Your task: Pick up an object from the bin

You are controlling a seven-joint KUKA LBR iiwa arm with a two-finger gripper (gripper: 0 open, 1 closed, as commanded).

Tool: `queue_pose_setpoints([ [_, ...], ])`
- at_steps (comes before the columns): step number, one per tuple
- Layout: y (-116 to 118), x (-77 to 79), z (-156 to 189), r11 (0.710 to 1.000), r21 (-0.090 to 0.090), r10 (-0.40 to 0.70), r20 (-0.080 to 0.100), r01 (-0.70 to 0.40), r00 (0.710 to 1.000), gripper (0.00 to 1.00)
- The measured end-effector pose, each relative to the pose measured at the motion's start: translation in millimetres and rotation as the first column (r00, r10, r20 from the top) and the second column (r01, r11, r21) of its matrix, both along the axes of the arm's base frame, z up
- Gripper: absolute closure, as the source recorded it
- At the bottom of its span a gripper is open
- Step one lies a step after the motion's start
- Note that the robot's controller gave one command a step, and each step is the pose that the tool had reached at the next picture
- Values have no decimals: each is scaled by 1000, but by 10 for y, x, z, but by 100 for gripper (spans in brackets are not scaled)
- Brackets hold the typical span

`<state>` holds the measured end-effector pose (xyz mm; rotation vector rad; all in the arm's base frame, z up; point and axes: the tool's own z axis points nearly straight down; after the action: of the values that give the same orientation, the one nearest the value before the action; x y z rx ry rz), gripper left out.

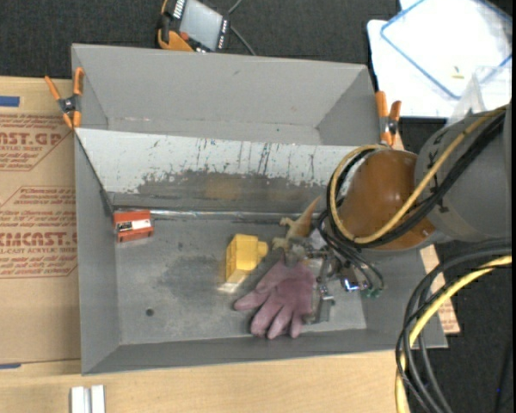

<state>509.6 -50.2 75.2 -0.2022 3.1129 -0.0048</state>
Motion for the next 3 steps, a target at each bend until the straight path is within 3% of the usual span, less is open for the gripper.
queue_pose_setpoints([
  [1,221,223,-32,1000,1,12,3,-12,1000,100],
  [2,221,222,-30,1000,1,11,3,-11,1000,100],
  [3,120,73,989,1000,1,6,-3,-6,1000,100],
])
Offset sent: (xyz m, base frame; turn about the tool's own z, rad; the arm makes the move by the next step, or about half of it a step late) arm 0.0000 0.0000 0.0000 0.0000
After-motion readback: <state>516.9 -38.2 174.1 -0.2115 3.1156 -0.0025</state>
